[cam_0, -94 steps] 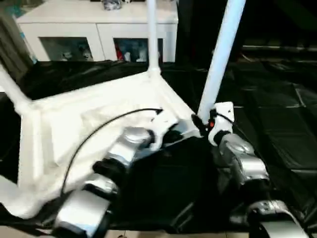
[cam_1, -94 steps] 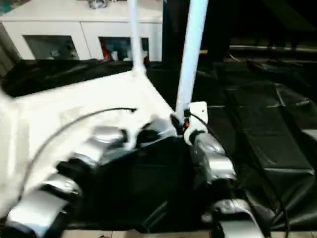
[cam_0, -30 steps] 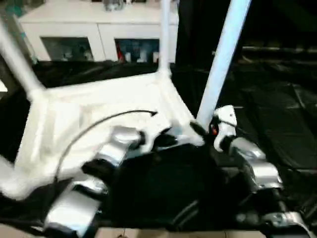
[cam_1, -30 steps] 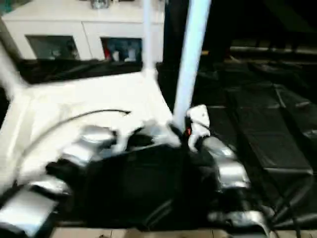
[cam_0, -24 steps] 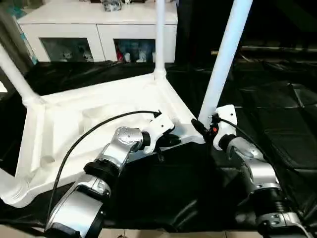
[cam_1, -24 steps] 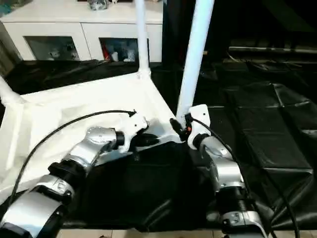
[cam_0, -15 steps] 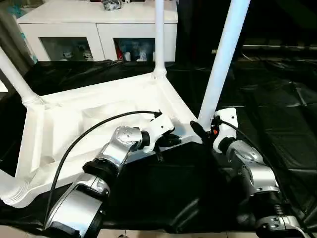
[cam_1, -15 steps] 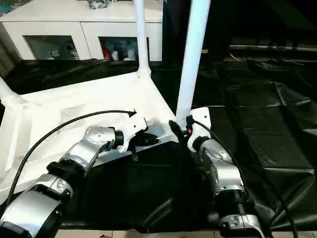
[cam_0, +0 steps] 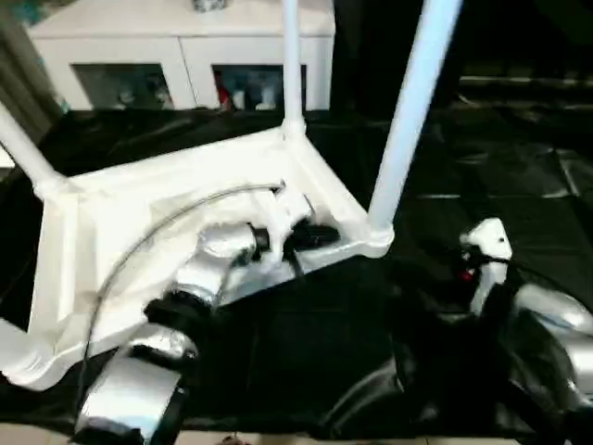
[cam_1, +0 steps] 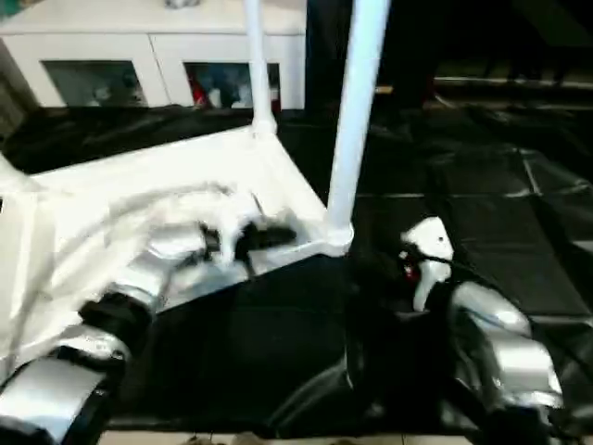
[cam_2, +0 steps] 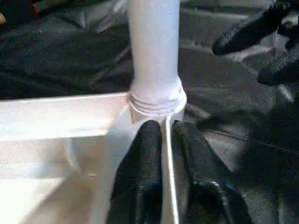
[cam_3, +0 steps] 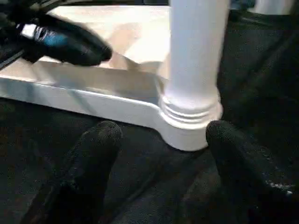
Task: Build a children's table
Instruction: Rotate table base
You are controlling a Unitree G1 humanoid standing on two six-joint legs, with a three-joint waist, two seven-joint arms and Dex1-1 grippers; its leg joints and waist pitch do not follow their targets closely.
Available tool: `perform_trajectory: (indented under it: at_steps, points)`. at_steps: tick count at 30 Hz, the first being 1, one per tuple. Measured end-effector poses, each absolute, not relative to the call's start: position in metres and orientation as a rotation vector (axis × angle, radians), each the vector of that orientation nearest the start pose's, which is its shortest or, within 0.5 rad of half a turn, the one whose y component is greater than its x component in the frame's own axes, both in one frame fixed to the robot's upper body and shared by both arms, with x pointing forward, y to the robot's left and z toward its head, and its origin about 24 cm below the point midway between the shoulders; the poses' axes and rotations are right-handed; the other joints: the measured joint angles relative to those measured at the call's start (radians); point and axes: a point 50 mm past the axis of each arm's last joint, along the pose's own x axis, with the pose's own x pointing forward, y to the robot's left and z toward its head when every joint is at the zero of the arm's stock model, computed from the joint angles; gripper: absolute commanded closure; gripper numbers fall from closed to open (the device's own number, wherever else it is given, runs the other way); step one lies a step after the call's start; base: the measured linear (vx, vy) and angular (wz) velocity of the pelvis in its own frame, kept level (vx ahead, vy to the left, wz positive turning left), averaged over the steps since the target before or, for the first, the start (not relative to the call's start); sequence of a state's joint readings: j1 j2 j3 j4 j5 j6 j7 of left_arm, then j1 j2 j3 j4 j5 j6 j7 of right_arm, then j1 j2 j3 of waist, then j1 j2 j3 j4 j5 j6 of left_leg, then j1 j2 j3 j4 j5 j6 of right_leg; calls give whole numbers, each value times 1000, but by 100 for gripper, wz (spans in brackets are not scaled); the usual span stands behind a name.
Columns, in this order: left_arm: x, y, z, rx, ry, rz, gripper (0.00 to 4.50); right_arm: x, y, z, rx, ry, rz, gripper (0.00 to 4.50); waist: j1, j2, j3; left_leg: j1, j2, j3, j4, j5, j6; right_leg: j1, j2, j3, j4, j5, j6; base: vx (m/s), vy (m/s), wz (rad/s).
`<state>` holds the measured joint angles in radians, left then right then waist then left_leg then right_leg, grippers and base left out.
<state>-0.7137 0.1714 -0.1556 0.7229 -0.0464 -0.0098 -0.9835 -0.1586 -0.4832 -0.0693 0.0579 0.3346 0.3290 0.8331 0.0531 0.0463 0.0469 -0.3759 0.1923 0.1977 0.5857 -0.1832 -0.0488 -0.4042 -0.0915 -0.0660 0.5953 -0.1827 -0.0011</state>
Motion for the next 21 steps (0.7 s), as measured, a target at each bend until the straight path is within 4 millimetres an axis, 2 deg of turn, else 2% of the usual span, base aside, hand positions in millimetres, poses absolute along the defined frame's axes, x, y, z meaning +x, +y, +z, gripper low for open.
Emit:
perform_trajectory:
  at_steps: [1,3,5,11,15,17,19,21]
  points:
    - [345,89,81,221,154,-1169,364,267,-212,72,-30,238,767,117,0,0,0,0,0,0,0,0,0,0,0,0,0,0,0,0,0,0]
    - [337,97,81,193,183,-1197,336,266,-203,70,-23,246,811,117,-1,-1,1,1,0,0,0,0,0,0,0,0,0,0,0,0,0,0]
    - [328,105,78,172,229,-1230,326,268,-187,65,3,247,848,117,-4,-3,2,1,0,0,0,0,0,0,0,0,1,0,0,0,0,0]
    - [300,125,78,172,358,-1328,280,280,-145,62,37,224,909,117,4,-7,4,1,0,1,0,-3,-5,0,0,1,1,0,0,0,0,0]
    - [276,141,76,205,484,-1337,243,300,-119,57,50,209,836,117,2,-10,6,1,0,1,0,-3,-5,0,0,2,2,0,0,0,0,0]
    - [270,146,74,226,524,-1324,243,309,-110,58,58,195,788,117,1,-11,6,2,0,1,0,-2,-6,0,0,2,2,0,0,0,0,0]
    - [264,153,72,247,568,-1290,208,319,-99,59,89,177,742,117,3,-11,6,2,0,1,0,-2,-6,0,0,2,3,0,0,0,0,0]
    - [257,158,68,253,605,-1256,201,326,-91,58,124,174,711,117,2,-13,6,2,0,1,0,-2,-6,0,0,2,3,0,0,0,0,0]
